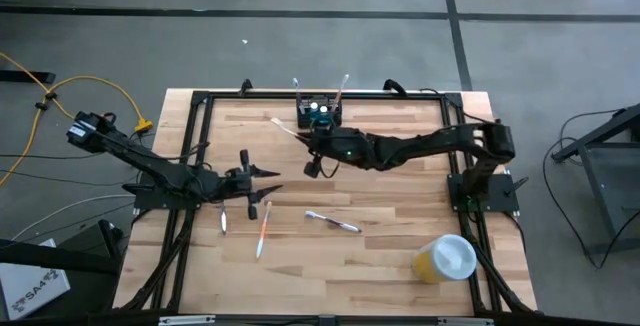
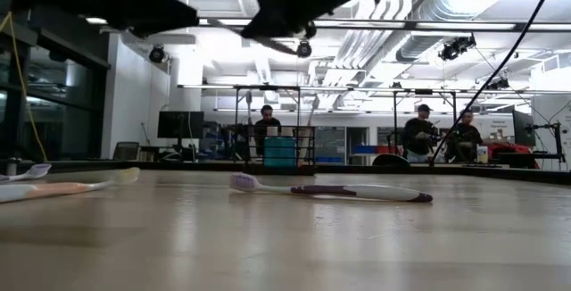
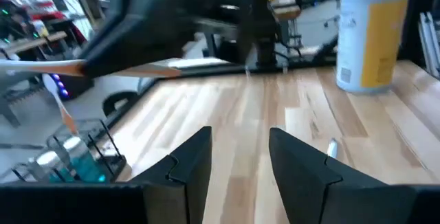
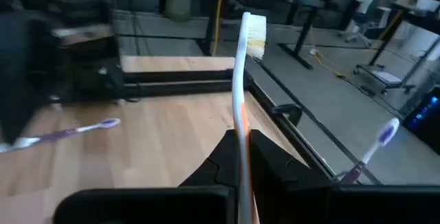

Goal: Pick & Place toothbrushing station
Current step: Put the top orange toothbrush into the wire organizer

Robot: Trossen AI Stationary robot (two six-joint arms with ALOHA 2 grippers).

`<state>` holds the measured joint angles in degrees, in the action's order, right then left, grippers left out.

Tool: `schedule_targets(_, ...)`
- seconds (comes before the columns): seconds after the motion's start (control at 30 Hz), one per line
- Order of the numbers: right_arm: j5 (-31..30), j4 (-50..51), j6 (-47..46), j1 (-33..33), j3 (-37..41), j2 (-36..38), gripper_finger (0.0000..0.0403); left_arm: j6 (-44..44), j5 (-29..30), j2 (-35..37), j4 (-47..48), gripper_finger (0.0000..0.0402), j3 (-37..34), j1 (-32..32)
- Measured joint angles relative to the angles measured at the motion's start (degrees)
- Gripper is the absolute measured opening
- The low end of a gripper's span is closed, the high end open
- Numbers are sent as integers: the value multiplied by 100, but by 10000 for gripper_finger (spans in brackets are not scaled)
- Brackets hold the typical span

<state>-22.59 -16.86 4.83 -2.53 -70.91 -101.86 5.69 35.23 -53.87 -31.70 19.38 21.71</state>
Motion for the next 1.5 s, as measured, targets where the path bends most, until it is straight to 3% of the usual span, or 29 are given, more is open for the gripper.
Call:
schedule_targets(0.47, -345, 37, 648, 793, 11, 662, 8, 950, -97, 0, -1732, 141, 0, -75)
schedule_targets(0.73, -268, -404, 997, 1146, 6, 808, 8, 837, -1239, -2, -2342, 141, -1, -454)
schedule_targets(1.17, -254, -698, 1244, 1434, 6, 802, 8, -350, -3388, -62, -2829, 141, 0, -1814)
schedule_targets(1.5, -101, -830, 1261, 1428, 6, 800, 8, -401, -3717, -1082, -3836, 141, 200, -1951)
